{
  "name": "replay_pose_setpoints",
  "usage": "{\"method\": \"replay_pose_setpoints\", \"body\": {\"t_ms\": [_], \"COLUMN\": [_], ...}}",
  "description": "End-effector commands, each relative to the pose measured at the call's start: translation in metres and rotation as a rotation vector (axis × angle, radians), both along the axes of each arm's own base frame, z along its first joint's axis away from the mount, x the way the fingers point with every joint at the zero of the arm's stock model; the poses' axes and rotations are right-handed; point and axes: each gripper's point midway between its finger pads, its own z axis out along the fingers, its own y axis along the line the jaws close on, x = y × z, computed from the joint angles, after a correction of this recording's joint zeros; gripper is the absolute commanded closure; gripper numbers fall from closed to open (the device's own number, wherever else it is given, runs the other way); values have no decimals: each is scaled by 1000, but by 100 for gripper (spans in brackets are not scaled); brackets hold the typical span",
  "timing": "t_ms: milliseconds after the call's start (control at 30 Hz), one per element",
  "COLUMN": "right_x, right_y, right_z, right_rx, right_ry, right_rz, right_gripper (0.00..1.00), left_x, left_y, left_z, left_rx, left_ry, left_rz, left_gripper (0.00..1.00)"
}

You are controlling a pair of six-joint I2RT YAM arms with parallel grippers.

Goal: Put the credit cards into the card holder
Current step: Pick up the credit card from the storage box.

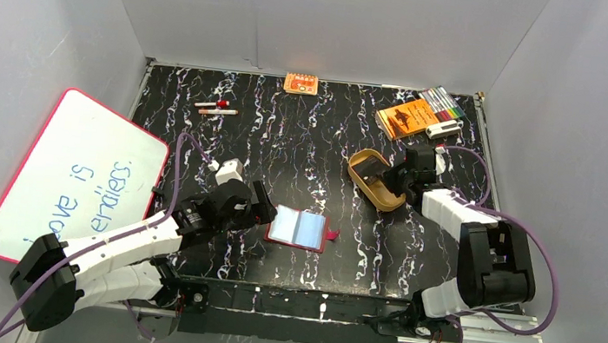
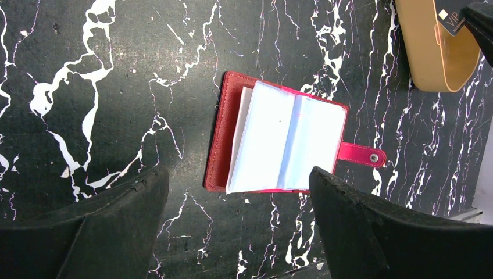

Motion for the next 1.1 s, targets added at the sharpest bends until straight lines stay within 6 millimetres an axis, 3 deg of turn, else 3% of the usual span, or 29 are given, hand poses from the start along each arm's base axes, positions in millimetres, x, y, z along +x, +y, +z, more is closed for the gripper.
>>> {"method": "replay_pose_setpoints", "body": {"t_ms": [0,333,600,800,933,1067], "right_x": [1,0,8,3,-10,-44], "right_y": [-4,-4,-12,-6,15,51], "right_z": [9,22,74,116,153,190], "right_rx": [-8,-10,-57,-29,-6,-18], "right_ry": [-38,-65,-141,-208,-292,-463], "right_rz": [2,6,-8,33,212,586], "right_gripper": [88,100,100,100,100,100], "left_x": [2,4,9,14,14,11], "left_y": [3,4,8,12,20,26], "left_z": [0,4,14,28,36,35], "left_rx": [-2,8,22,31,46,48], "left_ry": [-9,-22,-50,-85,-106,-111], "left_rz": [14,17,34,54,69,74], "left_gripper": [13,13,13,14,13,13]}}
